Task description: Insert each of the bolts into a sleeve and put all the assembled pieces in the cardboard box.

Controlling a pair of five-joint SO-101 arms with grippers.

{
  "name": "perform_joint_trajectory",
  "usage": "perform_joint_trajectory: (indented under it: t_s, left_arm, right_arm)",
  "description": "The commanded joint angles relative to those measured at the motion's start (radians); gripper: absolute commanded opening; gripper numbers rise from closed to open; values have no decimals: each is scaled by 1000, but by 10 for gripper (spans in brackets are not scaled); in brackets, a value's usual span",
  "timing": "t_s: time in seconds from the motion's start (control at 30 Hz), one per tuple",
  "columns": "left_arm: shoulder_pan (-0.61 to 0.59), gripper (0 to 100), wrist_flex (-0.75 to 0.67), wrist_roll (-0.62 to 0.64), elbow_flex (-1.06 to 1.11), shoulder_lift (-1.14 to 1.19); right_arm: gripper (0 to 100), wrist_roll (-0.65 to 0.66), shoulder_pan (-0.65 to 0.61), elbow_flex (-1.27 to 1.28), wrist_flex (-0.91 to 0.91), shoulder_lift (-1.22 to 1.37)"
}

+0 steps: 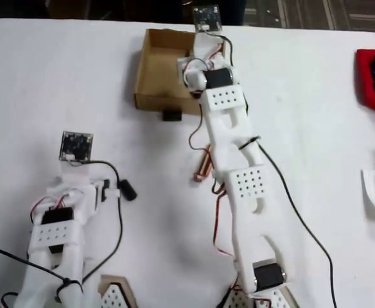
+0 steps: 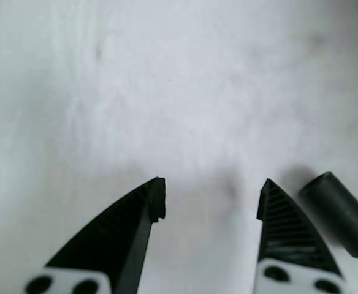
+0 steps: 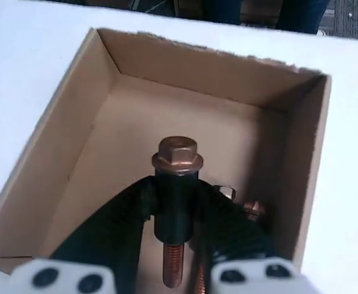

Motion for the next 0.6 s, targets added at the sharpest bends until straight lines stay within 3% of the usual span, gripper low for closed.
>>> perform_joint_trajectory:
  t_s: [0.0, 0.57]
  left_arm:
    - [11, 256, -15, -3, -41, 3]
    - [12, 256, -15, -3, -41, 3]
  right_arm:
    - [20, -9, -10, -61, -28, -15]
    - [20, -9, -10, -61, -62, 8]
